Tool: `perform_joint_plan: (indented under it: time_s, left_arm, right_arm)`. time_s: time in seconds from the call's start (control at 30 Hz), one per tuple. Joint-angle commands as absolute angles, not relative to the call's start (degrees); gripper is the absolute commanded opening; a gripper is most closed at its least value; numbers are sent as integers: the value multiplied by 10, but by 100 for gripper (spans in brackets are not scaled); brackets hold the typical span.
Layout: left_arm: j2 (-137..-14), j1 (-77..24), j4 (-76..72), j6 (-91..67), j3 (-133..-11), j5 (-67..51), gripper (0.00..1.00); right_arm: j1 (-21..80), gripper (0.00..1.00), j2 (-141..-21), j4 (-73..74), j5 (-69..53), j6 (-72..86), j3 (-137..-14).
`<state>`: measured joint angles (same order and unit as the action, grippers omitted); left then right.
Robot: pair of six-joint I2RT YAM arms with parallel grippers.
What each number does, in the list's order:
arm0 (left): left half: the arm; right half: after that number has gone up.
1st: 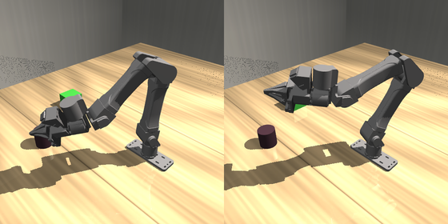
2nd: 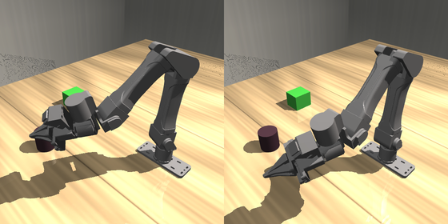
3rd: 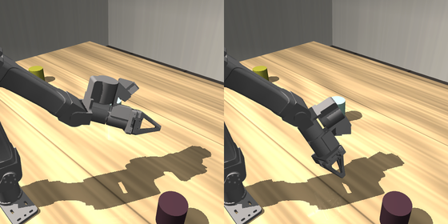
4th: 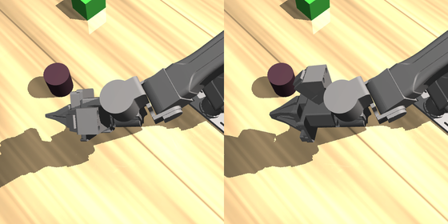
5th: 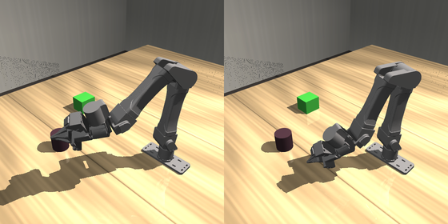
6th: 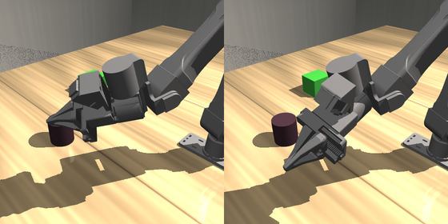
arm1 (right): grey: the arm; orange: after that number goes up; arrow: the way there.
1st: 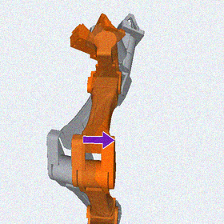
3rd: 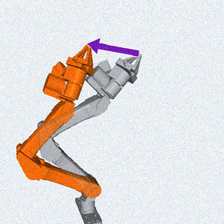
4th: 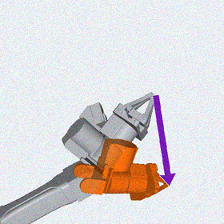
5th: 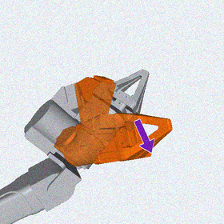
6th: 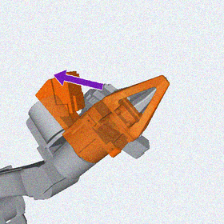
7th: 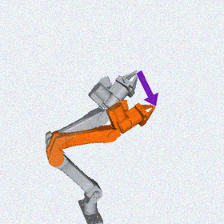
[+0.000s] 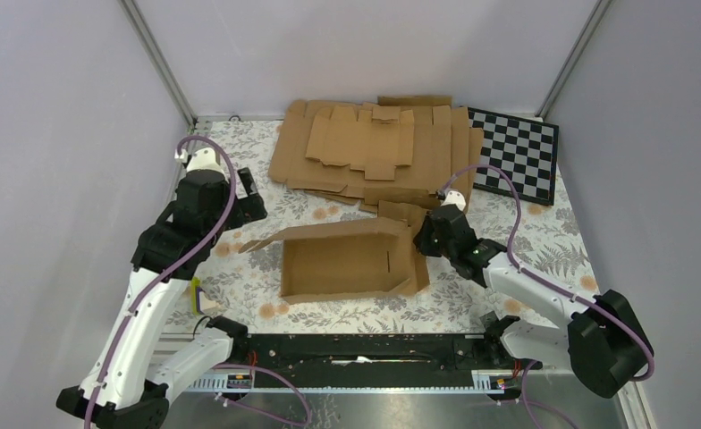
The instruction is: Fold the paper box
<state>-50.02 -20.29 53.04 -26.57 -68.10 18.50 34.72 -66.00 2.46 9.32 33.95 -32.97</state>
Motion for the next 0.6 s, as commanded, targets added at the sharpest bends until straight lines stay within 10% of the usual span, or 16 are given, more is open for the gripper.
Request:
perform_joint_plan:
  time_s: [0.0,0.17,0.47,0.57]
  left_arm:
    - [-480,-200,538,-281,-745,214,99]
    - [-430,-200,536,-250,-784,149,98]
    - [-392,-200,535,-270,-717,-206,82]
    - [-371,-200,536,-293,-678,-194,83]
  right_arm:
    - [347,16,-639,-7,78,365,-322]
    - [348,22,-636,-7,76,372,-315]
    - [348,97,-639,-20,23,330,-303]
    - [348,100,-627,-26,-10,316,-291]
